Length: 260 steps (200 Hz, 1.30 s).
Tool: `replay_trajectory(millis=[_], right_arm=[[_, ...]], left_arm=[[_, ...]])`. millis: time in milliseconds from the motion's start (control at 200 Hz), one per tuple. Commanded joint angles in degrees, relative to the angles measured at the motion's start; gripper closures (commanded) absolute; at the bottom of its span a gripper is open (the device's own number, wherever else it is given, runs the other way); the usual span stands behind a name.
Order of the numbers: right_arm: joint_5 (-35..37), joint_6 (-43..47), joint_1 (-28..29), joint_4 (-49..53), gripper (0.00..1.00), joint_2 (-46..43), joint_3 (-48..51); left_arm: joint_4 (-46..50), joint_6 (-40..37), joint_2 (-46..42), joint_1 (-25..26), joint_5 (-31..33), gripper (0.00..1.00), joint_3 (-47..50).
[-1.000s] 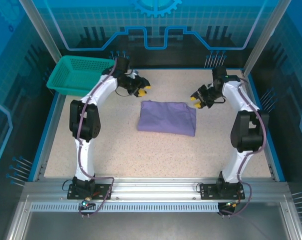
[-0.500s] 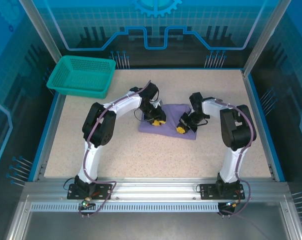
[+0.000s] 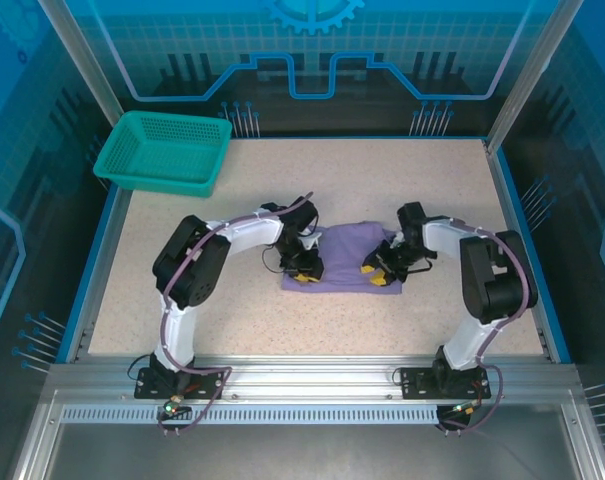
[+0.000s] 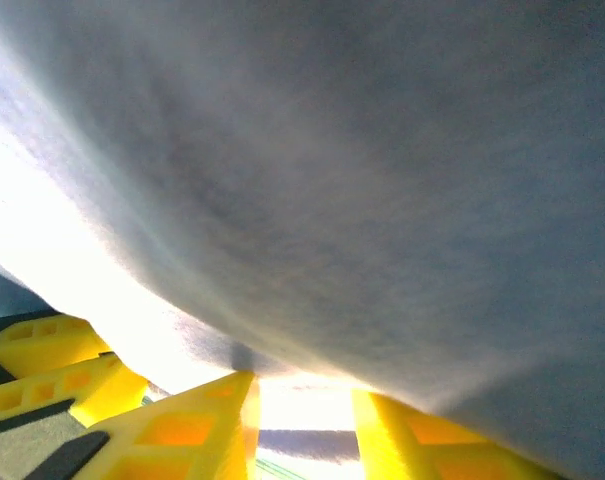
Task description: Fold and stack the t-shirts
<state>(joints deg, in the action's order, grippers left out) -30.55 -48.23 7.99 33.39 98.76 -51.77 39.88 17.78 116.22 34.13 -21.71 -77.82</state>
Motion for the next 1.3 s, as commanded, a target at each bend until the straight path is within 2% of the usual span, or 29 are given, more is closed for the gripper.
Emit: replay_trajectory(millis=[0,200,385,455,575,685,760,910,1060,1296], right_arm=[[9.6,0.9,-2.5,5.4,0.6,-1.3,4.3],[11.8,1.1,-4.4,9.1,0.53,-6.3,5.9],[14.2,-1.3,-3.9,8.6,0.52,-17.0,4.8],[14.0,-0.9,-2.6,6.3,0.53,-17.9,1.9],[15.2,3.0,2.0,8.9,0.58,-11.7,-10.7],[15.2,4.5,7.1,10.7,0.63,-3.1,-21.0],[14.1,4.6,9.4,12.3,0.68,3.9,-27.7],[13.4,4.1,10.2,15.4,0.75,17.7,-37.7],[14.1,3.7,7.7,16.3,0.79,22.6,-37.8],[15.5,4.7,2.2,14.0,0.78,19.6,-32.8]], left_arm=[[6.2,-1.1,-1.3,-0.7,11.4,0.72,6.6],[6.6,0.0,-4.5,-1.4,14.2,0.71,10.4],[9.8,2.0,-8.5,-3.2,11.5,0.53,1.8],[9.5,3.5,-8.9,-4.6,8.7,0.49,-2.9],[8.0,5.9,-6.0,-7.5,1.4,0.48,-10.6],[7.4,7.8,-1.0,-10.3,-2.6,0.6,-16.9],[5.9,8.7,2.6,-11.6,-2.9,0.68,-19.7],[5.6,9.8,10.8,-13.1,-1.2,0.73,-24.4],[4.9,9.6,13.3,-14.4,5.2,0.76,-23.0],[3.9,9.8,12.5,-16.9,8.8,0.73,-17.8]])
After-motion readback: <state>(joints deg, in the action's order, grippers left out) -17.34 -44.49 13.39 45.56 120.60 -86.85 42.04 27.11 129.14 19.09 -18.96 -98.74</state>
